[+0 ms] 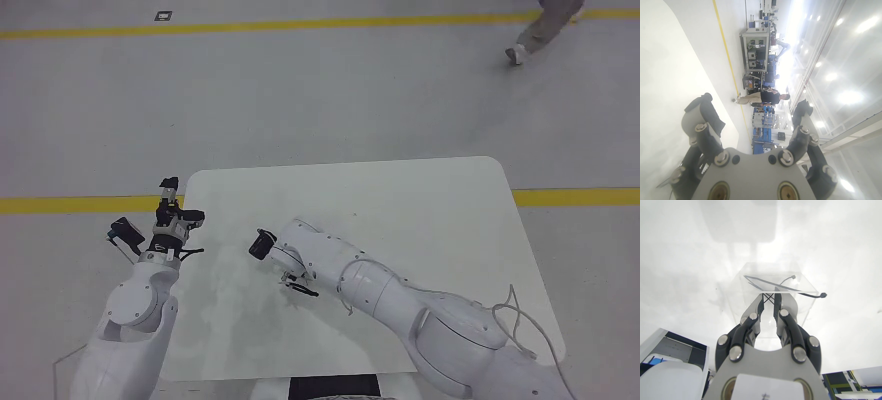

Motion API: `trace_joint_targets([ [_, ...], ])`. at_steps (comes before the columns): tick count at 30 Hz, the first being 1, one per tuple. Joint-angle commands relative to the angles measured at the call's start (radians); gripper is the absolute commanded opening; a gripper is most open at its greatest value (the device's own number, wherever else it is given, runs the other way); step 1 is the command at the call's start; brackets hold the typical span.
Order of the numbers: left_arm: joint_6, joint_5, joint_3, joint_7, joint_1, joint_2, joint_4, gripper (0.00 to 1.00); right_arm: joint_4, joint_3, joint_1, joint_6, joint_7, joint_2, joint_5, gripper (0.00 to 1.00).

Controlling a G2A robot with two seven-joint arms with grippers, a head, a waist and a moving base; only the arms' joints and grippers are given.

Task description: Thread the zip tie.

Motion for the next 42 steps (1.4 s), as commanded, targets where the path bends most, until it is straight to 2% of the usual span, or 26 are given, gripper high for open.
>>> trace_joint_targets([
  [1,0.0,0.0,0.0,0.0,0.0,0.0,0.0,1.0,0.003,0.002,0.0,-0.001,-0.001,-0.002,-0.003,0.09],
  [8,0.0,0.0,0.0,0.0,0.0,0.0,0.0,1.0,0.015,0.015,-0.002,-0.005,0.0,-0.008,-0.013,0.0],
  [20,0.0,0.0,0.0,0.0,0.0,0.0,0.0,1.0,-0.005,0.041,-0.004,0.001,0.012,-0.009,-0.042,0.0],
  [30,0.0,0.0,0.0,0.0,0.0,0.0,0.0,1.0,-0.058,0.078,-0.026,0.008,0.04,0.011,-0.076,0.0],
  [42,0.0,0.0,0.0,0.0,0.0,0.0,0.0,1.0,-0.072,0.111,-0.052,-0.012,0.056,0.025,-0.092,0.0],
])
